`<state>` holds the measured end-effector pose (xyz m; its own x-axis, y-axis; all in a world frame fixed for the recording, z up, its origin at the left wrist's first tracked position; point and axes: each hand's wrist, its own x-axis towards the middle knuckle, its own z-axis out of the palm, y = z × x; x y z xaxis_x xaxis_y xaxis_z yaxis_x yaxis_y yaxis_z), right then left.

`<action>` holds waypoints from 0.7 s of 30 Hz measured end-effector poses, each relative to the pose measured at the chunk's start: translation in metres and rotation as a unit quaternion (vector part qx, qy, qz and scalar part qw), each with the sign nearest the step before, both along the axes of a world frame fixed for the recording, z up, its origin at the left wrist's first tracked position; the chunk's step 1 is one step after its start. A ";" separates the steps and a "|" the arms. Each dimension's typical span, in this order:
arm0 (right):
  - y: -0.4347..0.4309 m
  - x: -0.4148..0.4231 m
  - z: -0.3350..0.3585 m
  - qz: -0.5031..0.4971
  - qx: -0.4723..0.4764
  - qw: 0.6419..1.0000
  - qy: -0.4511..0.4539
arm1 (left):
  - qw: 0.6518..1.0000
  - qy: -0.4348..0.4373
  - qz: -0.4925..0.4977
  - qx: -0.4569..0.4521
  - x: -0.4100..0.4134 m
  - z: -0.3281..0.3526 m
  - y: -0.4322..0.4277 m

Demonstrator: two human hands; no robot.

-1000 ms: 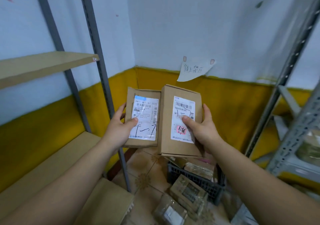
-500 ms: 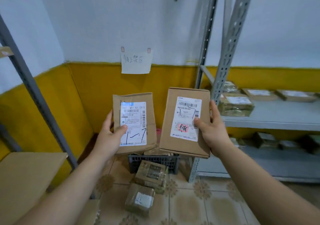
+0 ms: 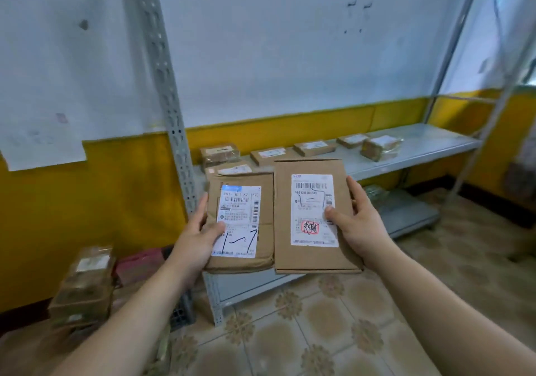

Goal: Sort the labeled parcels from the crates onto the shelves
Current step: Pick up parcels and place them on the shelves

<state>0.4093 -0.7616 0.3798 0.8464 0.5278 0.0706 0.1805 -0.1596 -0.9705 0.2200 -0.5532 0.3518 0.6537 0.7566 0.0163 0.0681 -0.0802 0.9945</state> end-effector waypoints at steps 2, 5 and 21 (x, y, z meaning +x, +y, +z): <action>-0.038 0.030 -0.001 -0.037 0.008 0.999 -0.001 | 0.999 -0.002 -0.042 -0.002 0.044 0.002 -0.026; -0.082 0.069 0.001 -0.083 0.015 0.996 0.000 | 0.995 -0.005 -0.097 -0.016 0.105 0.004 -0.054; -0.117 0.267 -0.020 -0.251 -0.057 0.966 0.035 | 0.952 0.065 -0.299 -0.032 0.406 -0.025 -0.048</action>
<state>0.6759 -0.8788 0.3595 0.9983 0.0499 -0.0313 -0.0139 -0.3168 -0.9484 0.6256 -0.6013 0.3267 0.9609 0.2462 -0.1270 0.1515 -0.0834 0.9849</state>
